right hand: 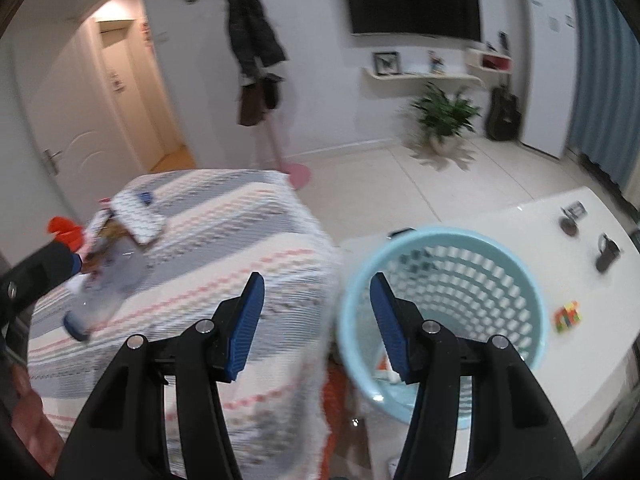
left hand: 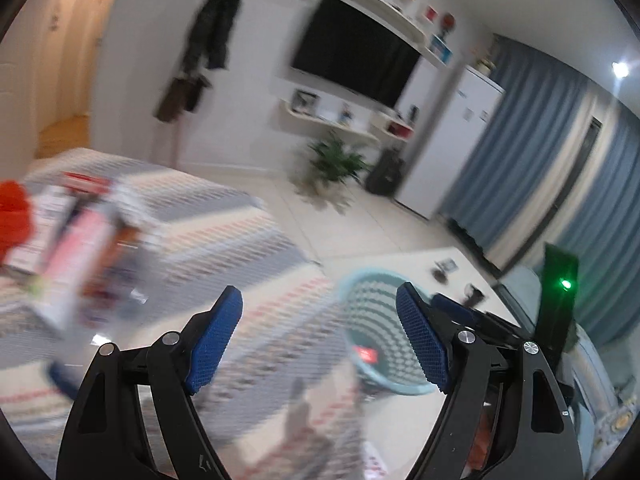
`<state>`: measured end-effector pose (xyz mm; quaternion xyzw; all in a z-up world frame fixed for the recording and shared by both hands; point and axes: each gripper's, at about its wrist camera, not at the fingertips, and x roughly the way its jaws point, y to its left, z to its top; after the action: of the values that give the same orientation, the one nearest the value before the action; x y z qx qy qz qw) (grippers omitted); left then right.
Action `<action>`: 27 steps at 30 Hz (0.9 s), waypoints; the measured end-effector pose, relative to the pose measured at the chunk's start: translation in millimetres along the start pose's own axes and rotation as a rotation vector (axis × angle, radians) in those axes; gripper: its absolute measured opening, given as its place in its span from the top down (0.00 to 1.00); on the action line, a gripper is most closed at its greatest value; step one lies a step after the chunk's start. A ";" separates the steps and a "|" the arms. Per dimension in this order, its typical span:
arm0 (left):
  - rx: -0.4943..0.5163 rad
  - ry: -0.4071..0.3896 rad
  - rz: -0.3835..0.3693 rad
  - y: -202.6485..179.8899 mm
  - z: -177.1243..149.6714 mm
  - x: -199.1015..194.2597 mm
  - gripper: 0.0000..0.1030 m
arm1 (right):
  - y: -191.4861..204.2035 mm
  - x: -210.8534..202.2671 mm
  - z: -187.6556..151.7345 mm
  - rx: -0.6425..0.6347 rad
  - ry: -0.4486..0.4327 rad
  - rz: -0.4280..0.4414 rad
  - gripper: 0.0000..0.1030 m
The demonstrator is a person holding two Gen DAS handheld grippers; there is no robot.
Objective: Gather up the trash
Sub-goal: 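Grasp the pink spray can with the left tool while the right tool grasps the clear bottle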
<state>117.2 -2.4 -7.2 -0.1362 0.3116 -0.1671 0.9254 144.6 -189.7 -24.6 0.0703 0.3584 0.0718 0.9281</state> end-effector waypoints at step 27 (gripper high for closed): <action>-0.044 0.244 0.255 177.9 46.7 42.3 0.52 | 138.3 45.7 -10.7 -0.205 0.113 0.140 0.50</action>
<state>218.0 149.2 -57.1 -0.0944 0.4399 -0.0567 0.8913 159.4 -44.9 -37.1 -0.0042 0.3951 0.1766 0.9015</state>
